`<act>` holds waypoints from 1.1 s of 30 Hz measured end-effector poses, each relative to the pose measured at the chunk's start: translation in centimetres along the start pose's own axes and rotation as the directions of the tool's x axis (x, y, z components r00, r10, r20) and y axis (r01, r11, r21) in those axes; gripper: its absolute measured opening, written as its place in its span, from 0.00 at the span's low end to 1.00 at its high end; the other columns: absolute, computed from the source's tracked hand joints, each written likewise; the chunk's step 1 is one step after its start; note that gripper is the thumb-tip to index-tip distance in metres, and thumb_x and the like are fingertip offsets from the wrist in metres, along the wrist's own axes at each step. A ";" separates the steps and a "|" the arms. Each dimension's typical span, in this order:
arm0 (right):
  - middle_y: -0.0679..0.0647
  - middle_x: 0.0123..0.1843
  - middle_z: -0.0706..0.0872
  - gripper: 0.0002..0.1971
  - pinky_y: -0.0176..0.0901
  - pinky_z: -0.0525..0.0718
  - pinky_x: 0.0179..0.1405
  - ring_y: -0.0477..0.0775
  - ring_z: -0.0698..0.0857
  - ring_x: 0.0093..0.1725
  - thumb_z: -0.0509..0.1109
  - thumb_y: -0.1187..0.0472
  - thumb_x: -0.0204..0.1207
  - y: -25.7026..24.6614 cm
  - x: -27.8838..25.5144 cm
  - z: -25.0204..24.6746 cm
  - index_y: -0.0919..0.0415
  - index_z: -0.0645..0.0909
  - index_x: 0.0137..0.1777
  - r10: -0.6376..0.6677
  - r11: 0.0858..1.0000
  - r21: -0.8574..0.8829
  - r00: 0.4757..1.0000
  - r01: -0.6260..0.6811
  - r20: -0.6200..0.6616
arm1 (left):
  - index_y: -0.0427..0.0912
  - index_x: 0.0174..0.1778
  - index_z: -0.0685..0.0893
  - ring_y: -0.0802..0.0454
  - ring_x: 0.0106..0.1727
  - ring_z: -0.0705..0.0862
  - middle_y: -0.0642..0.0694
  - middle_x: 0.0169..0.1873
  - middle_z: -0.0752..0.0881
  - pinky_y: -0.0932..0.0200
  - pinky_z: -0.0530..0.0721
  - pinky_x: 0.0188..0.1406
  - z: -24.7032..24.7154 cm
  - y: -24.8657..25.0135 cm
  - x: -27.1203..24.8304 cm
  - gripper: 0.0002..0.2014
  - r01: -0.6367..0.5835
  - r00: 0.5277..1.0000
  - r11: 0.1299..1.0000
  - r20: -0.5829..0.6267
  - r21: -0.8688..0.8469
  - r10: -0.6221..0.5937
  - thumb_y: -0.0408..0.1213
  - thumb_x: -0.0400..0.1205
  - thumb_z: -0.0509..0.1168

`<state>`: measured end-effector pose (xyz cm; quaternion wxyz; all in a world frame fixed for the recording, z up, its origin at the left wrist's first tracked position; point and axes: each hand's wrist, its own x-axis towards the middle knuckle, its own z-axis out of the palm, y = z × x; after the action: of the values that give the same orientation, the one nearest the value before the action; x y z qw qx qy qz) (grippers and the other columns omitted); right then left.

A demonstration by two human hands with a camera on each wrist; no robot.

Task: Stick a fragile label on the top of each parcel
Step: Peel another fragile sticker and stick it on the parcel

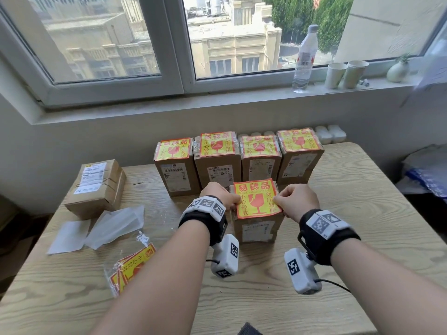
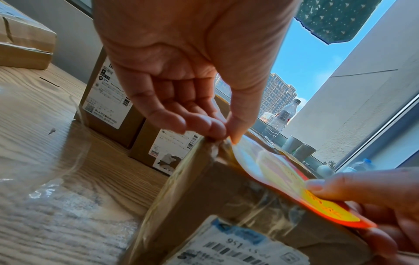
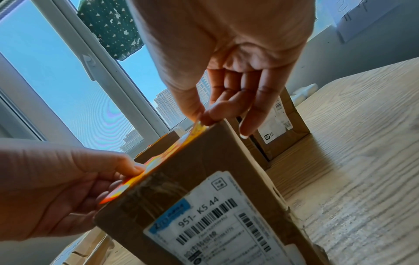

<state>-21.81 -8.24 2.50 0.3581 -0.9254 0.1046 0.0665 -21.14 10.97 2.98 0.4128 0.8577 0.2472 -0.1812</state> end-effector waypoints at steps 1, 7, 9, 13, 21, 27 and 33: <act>0.49 0.35 0.88 0.08 0.46 0.88 0.43 0.50 0.88 0.39 0.76 0.55 0.71 0.0 0.1 0.1 0.53 0.83 0.32 0.003 1.000 -0.004 1.000 -0.003 -0.001 | 0.35 0.42 0.91 0.53 0.28 0.82 0.47 0.32 0.90 0.58 0.86 0.37 0.0 0.0 -0.1 0.15 -0.002 1.000 1.000 -0.011 0.024 0.002 0.46 0.73 0.74; 0.52 0.36 0.86 0.22 0.55 0.90 0.43 0.53 0.89 0.35 0.81 0.41 0.63 0.2 -0.1 -0.3 0.56 0.76 0.40 0.073 0.997 -0.036 0.997 -0.073 0.012 | 0.37 0.43 0.85 0.48 0.36 0.85 0.45 0.36 0.86 0.57 0.86 0.41 -0.8 -1.1 0.0 0.27 0.021 1.000 0.996 0.003 0.085 -0.021 0.59 0.66 0.76; 0.52 0.39 0.85 0.26 0.54 0.90 0.43 0.53 0.89 0.33 0.79 0.36 0.62 0.3 -0.4 -0.7 0.56 0.74 0.42 0.104 0.994 -0.038 0.994 -0.103 0.021 | 0.37 0.44 0.86 0.46 0.48 0.89 0.44 0.43 0.89 0.48 0.89 0.52 -0.8 -1.4 -0.1 0.27 -0.008 0.999 0.998 0.035 0.058 0.006 0.59 0.66 0.77; 0.51 0.43 0.82 0.33 0.52 0.91 0.43 0.52 0.87 0.40 0.78 0.32 0.59 -0.1 -1.1 -0.5 0.56 0.71 0.50 0.077 0.997 -0.040 0.982 -0.071 0.171 | 0.43 0.51 0.83 0.48 0.49 0.89 0.47 0.46 0.87 0.44 0.90 0.46 -0.2 -0.9 -1.0 0.42 -0.058 0.990 0.998 0.131 0.019 0.055 0.70 0.50 0.77; 0.56 0.50 0.86 0.27 0.52 0.92 0.41 0.52 0.88 0.39 0.82 0.52 0.66 1.5 0.4 -1.1 0.61 0.77 0.62 0.096 0.975 0.168 0.959 -0.145 0.268 | 0.49 0.68 0.68 0.48 0.52 0.84 0.45 0.54 0.83 0.50 0.87 0.50 -0.8 -1.1 -1.2 0.38 -0.041 0.962 0.999 0.267 -0.033 0.048 0.40 0.67 0.82; 0.54 0.69 0.78 0.26 0.51 0.84 0.60 0.54 0.81 0.63 0.70 0.47 0.77 -0.1 1.2 -0.9 0.46 0.73 0.74 -0.129 0.989 -0.055 0.987 0.135 0.097 | 0.61 0.83 0.53 0.44 0.80 0.66 0.46 0.82 0.63 0.39 0.71 0.75 -1.3 0.1 -0.6 0.53 -0.331 0.936 0.940 0.151 0.080 0.317 0.50 0.67 0.80; 0.53 0.78 0.67 0.28 0.43 0.80 0.56 0.53 0.76 0.68 0.66 0.47 0.80 -1.4 1.8 0.9 0.38 0.62 0.79 -0.166 0.949 -0.215 0.943 0.232 0.287 | 0.57 0.79 0.68 0.48 0.72 0.75 0.48 0.74 0.73 0.51 0.77 0.70 -0.7 0.3 0.3 0.39 -0.359 0.928 0.895 0.205 0.264 0.312 0.50 0.72 0.76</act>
<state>-19.75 -6.89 2.42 0.2564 -0.9511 -0.0480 0.1654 -20.62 11.41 3.43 0.3226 0.9226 0.0319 -0.2092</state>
